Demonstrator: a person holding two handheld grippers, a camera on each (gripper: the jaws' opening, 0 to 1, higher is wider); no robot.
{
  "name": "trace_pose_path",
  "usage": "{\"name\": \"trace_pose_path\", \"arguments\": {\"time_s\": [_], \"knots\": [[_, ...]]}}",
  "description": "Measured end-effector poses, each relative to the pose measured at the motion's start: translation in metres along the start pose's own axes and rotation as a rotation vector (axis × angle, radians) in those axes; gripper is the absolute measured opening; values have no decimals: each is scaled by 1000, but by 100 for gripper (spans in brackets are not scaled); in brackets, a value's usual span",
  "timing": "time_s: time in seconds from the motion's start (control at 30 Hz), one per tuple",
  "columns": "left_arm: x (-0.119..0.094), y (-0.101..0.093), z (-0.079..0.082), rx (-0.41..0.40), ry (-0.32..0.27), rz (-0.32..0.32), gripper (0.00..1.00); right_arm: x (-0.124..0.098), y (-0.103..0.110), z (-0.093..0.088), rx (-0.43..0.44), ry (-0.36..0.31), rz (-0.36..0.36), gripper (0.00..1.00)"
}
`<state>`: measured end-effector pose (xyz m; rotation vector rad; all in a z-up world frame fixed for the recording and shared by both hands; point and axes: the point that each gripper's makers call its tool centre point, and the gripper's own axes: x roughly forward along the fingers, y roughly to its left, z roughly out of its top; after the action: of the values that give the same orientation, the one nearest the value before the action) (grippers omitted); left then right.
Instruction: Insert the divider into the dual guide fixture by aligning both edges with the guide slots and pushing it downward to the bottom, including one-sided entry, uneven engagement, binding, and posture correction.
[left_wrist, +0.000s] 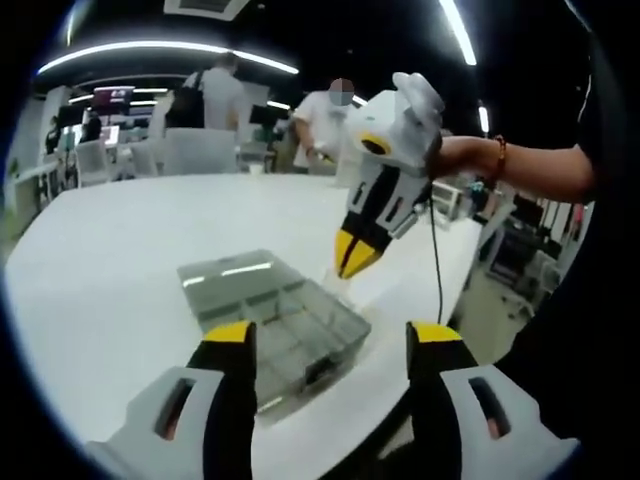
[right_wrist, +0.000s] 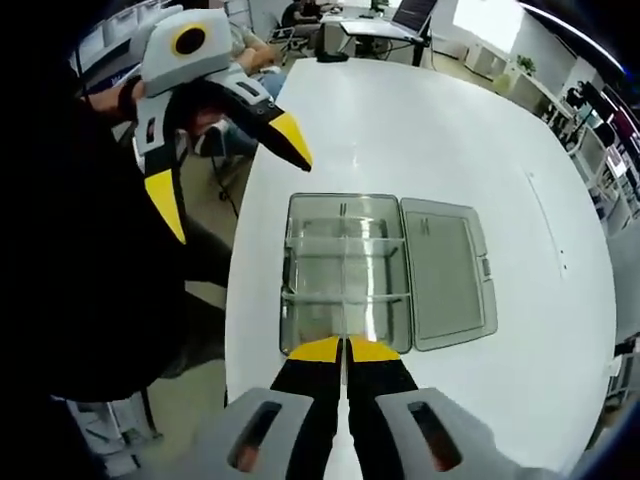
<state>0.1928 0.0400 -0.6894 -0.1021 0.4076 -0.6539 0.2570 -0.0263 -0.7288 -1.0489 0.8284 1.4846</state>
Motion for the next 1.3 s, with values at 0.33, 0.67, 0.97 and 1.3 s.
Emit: {"name": "trace_pose_path", "arguments": {"time_s": [0.33,0.67,0.97,1.3], "knots": [[-3,1,-5,-40,-8,-1,58,5,-3,6,-17,5,11,0],[-9,7,1,-85,-52,16,58,8,-2,1,-33,41,28,0],[-10,9,1,-93,-55,21,58,9,-2,-2,-42,65,33,0],[-11,12,1,-102,-60,26,58,10,-4,8,-36,82,61,0]]}}
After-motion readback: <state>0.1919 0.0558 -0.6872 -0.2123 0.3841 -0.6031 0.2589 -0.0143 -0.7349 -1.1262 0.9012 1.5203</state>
